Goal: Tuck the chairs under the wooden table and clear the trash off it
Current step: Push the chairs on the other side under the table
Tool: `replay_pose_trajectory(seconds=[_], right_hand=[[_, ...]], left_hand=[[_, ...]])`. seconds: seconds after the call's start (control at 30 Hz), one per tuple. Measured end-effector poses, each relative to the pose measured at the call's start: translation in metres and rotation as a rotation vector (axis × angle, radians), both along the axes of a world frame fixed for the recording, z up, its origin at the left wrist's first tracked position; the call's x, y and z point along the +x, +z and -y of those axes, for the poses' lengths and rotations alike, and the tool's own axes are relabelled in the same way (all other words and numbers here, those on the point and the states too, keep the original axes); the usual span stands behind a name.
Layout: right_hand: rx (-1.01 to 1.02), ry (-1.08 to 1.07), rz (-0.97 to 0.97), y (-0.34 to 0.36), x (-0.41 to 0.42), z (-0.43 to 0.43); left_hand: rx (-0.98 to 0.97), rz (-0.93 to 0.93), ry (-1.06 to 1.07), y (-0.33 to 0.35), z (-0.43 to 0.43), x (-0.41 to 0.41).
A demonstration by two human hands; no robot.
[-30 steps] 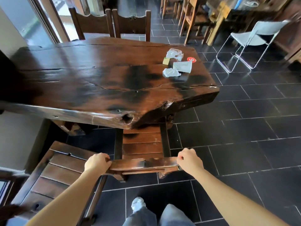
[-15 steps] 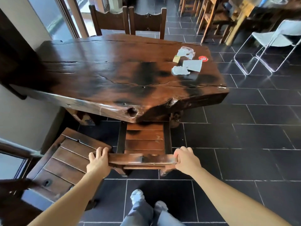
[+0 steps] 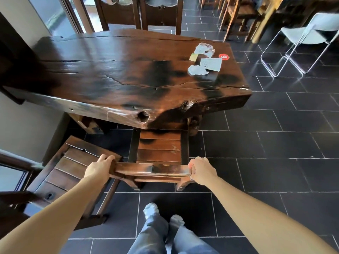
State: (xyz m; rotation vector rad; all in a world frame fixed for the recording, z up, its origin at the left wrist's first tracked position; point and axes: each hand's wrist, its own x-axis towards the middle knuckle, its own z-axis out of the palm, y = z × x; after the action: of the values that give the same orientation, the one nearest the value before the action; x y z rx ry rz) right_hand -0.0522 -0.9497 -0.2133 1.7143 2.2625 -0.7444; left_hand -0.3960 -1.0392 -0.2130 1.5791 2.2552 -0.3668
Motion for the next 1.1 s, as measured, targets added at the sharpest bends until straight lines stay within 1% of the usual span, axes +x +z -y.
replay_pose_trajectory(seconds=[0.2,0.4,0.63,0.87,1.0,1.1], right_hand=[[-0.001,0.003,-0.007,0.001,0.006,0.010],[0.001,0.026,-0.005,0.002,0.010,0.011],[0.012,0.051,0.010,0.002,0.010,0.011],[0.024,0.075,0.021,0.003,0.012,0.011],[0.044,0.063,0.006,0.000,0.013,0.012],[0.078,0.085,0.044,-0.007,0.013,0.019]], left_hand=[[-0.018,0.007,-0.008,0.002,0.006,0.006],[-0.068,-0.001,0.041,0.002,0.017,0.017],[-0.051,0.007,0.055,0.000,0.026,0.019],[-0.005,0.079,0.148,-0.006,0.033,0.024],[-0.010,0.065,0.170,-0.006,0.031,0.025],[-0.016,0.058,0.195,-0.008,0.032,0.029]])
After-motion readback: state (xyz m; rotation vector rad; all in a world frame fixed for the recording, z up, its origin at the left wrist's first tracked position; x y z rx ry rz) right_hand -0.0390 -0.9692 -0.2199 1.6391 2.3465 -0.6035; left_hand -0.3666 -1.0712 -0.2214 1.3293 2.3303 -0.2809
